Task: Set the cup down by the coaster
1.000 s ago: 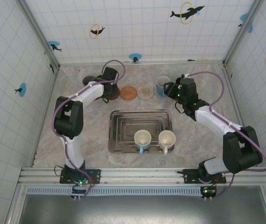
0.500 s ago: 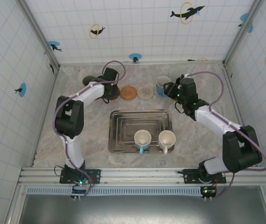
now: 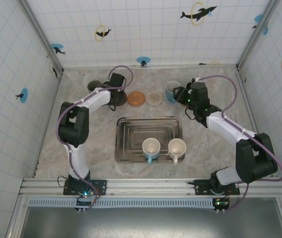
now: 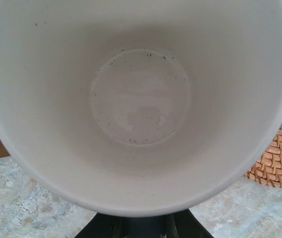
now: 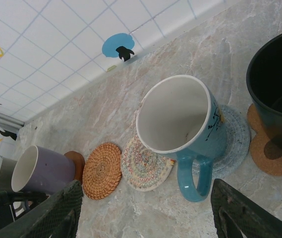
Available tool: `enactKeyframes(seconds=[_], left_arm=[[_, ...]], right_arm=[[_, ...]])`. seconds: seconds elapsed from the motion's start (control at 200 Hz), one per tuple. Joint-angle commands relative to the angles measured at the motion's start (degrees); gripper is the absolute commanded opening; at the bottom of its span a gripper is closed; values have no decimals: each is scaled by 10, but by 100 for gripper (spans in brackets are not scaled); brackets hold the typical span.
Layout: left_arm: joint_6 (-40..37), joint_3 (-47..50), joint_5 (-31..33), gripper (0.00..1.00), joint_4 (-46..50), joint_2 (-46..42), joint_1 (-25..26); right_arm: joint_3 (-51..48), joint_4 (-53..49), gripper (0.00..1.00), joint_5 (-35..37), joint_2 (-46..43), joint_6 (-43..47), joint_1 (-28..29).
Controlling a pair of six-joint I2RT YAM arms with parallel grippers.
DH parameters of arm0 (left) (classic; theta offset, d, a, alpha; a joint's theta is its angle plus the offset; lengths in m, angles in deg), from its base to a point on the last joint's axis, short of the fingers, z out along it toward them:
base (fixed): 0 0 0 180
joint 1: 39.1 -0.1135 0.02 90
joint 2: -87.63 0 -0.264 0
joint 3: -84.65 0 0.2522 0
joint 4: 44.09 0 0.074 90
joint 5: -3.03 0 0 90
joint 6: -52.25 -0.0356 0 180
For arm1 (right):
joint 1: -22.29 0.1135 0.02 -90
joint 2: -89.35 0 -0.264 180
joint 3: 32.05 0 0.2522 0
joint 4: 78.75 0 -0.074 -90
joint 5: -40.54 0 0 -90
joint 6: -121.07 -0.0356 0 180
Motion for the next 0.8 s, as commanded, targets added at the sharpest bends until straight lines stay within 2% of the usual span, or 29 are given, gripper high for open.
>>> enactKeyframes(seconds=[0.0,0.561,0.671,0.796], left_arm=[[9,6,6,0,-5,-5,-5],[12,6,-3,0,14,-8,-5],[12,6,0,9,18,-9,-5],[13,7,1,15,19,-9,-5]], right_arm=[[22,5,70,-2,0,-2,-5],[17,6,69,-7,-9,-4,-4],[17,4,69,-6,-10,-4,-4],[16,4,69,-5,-10,-4,-4]])
